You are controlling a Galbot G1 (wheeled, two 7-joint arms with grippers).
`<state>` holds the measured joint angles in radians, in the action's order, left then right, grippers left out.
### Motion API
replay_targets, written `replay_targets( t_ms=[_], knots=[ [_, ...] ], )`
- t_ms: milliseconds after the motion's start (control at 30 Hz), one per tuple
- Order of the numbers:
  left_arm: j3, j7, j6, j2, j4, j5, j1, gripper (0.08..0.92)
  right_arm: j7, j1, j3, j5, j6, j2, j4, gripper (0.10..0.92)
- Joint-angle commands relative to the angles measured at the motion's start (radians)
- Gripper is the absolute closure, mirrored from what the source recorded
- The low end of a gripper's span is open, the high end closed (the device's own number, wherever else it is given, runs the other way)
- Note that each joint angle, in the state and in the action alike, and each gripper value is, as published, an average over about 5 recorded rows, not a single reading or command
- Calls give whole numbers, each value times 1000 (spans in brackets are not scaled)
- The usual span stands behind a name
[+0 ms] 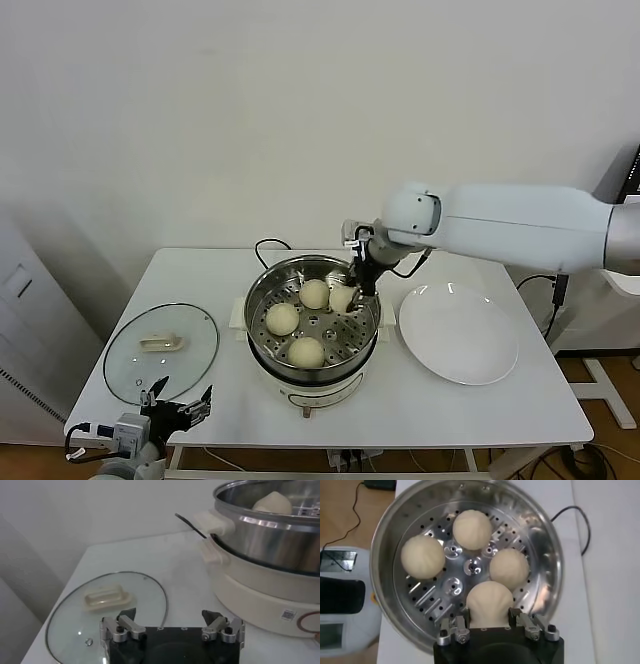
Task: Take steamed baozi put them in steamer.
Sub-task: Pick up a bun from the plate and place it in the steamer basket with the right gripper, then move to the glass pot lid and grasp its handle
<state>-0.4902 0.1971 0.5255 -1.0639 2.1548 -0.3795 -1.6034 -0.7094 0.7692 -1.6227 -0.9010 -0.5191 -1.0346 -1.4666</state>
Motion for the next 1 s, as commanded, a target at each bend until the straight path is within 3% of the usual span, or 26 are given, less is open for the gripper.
replay_targets(
  t_ms=[33, 233, 600, 800, 1000],
  knots=[
    [-1, 0, -1, 0, -2, -1, -1, 177, 32, -78, 5, 18, -16, -15, 7, 546],
    [-3, 0, -1, -3, -3, 0, -1, 177, 40, -105, 17, 24, -16, -13, 11, 478],
    [-8, 1, -2, -8, -2, 0, -4, 177, 10, -99, 139, -30, -15, 34, 39, 217],
    [-14, 1, -1, -12, -2, -1, -1, 177, -27, -106, 311, -127, 33, 171, 75, 203],
    [-15, 2, 2, -16, -5, -2, 10, 177, 111, -324, 605, -174, 202, 347, 70, 203]
  ],
)
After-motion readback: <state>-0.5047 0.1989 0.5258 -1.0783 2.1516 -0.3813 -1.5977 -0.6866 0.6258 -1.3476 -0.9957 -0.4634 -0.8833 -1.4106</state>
